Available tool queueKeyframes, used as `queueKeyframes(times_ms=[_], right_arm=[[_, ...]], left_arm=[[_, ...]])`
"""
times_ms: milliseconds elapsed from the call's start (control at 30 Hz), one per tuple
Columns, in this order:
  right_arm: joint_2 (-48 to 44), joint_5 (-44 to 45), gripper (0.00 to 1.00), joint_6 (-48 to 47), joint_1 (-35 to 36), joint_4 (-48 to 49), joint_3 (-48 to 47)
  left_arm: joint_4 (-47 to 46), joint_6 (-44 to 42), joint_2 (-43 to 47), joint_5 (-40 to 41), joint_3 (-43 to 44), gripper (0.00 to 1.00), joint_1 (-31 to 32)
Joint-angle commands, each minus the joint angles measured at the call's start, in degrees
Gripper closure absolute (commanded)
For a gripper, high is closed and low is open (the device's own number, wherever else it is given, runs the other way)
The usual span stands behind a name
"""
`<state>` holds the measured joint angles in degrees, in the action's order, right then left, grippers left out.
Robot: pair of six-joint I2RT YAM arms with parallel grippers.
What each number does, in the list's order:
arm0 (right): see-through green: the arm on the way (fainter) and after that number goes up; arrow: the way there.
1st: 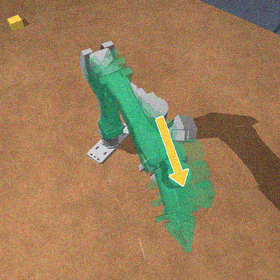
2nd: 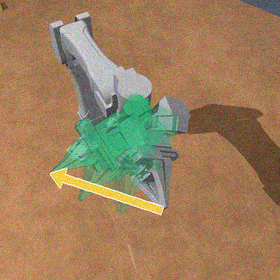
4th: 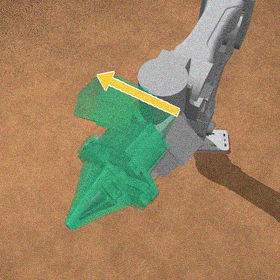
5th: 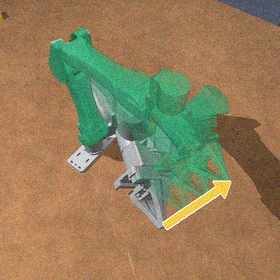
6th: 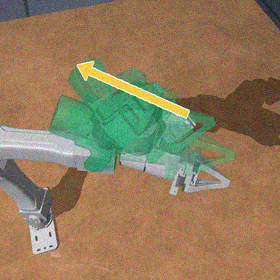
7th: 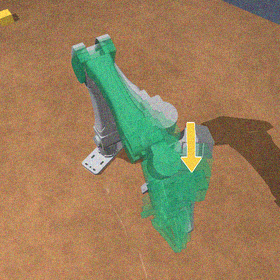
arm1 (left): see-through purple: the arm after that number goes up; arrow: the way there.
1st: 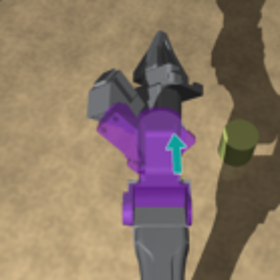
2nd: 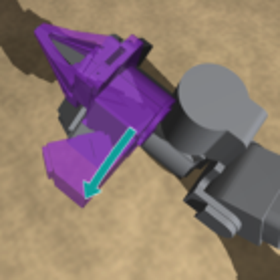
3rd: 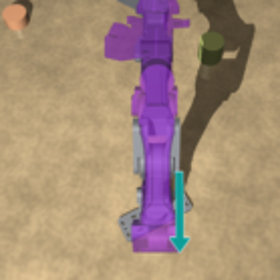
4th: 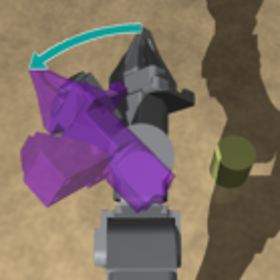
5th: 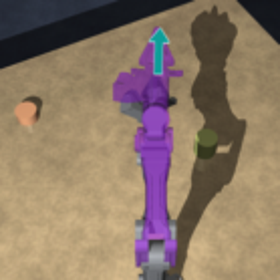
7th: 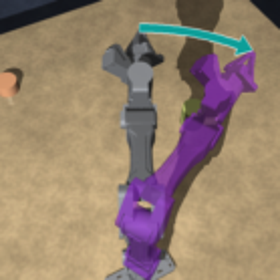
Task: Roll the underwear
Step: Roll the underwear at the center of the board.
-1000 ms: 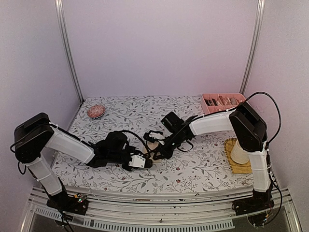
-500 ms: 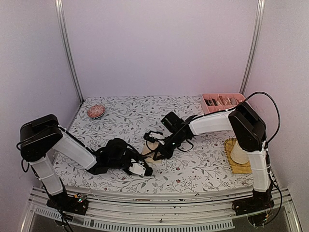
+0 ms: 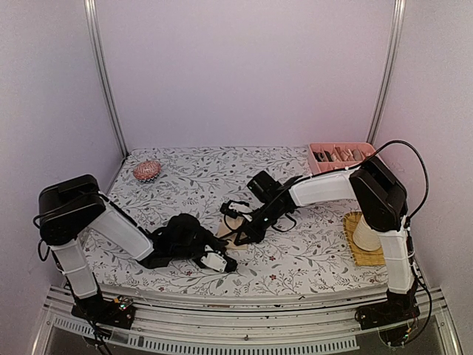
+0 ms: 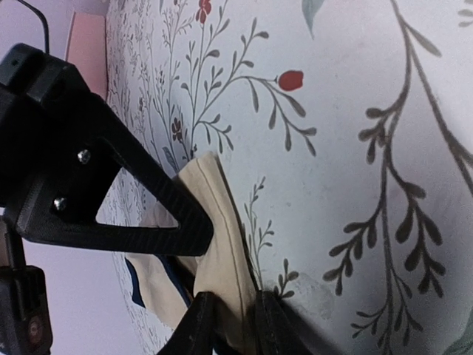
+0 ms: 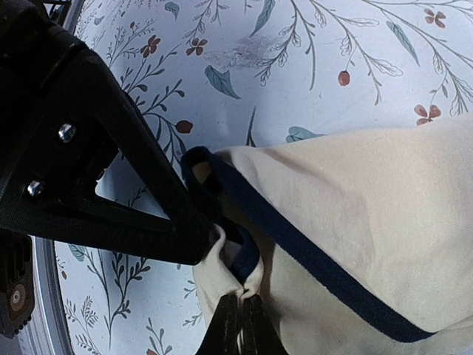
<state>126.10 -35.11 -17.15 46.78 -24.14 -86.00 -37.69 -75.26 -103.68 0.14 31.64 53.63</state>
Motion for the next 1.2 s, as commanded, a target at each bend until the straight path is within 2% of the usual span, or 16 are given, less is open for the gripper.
queueKeyframes(times_ms=[0,100,333,467,533,700,767,967,1067,1167], right_arm=[[2.29,-0.05,0.98,-0.47,-0.28,-3.35,-0.58],[2.33,-0.14,0.98,-0.65,-0.21,-3.61,-0.58],[1.81,0.57,0.98,-0.87,-0.35,-3.68,-0.52],[-1.11,2.51,0.95,-0.74,-0.62,-2.98,1.07],[-3.64,4.32,0.86,-0.24,-0.70,-1.70,2.91],[-13.14,9.31,0.51,1.52,-0.70,5.50,11.61],[-17.51,11.88,0.44,1.55,-0.65,8.78,15.74],[-33.81,19.19,0.36,-1.71,0.59,26.88,34.88],[-41.66,21.71,0.36,-5.49,2.79,37.87,44.67],[-44.97,25.00,0.35,-12.96,6.65,43.89,50.41]], left_arm=[[4.12,-0.33,-3.23,2.32,0.36,0.78,0.69],[3.98,0.08,-4.16,2.85,0.74,0.79,0.73],[8.42,3.72,-3.39,0.64,2.59,1.00,0.51],[15.33,8.10,-2.10,-3.80,5.05,1.00,-0.02],[18.65,10.43,-1.82,-6.64,6.55,1.00,-0.43],[26.11,15.87,-1.81,-14.30,10.54,1.00,-2.05],[29.51,17.84,-1.98,-17.25,12.43,1.00,-3.08],[40.81,23.17,-3.69,-25.95,20.37,1.00,-6.80],[47.89,24.92,-6.42,-29.18,26.59,1.00,-8.45],[55.49,26.21,-11.43,-32.36,33.35,1.00,-9.57]])
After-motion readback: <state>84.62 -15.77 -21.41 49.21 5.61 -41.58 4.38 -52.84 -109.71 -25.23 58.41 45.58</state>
